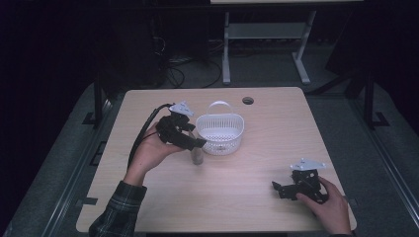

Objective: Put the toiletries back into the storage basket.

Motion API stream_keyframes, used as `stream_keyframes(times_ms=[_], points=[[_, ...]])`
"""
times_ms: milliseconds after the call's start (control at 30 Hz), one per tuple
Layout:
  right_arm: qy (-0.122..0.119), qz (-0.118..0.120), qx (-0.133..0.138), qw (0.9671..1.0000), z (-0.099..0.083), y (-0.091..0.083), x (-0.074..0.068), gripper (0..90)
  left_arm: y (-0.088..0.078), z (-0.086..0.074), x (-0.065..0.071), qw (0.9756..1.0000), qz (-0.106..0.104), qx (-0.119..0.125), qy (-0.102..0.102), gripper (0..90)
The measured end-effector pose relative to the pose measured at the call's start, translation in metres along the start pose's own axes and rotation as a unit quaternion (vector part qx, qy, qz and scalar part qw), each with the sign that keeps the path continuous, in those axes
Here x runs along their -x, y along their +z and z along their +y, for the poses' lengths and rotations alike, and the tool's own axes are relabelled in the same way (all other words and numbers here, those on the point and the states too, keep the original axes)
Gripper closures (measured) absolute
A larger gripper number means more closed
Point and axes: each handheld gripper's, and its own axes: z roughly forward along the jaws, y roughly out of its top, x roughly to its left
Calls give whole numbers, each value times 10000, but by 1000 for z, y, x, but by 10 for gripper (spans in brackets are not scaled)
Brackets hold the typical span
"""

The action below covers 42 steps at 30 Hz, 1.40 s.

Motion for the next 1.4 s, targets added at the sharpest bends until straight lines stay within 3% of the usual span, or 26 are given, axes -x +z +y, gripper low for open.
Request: stream_keyframes(times_ms=[1400], points=[[0,0,-4,10000,0,0,0,0,-29,33,-11,9996,152,217,9,298]])
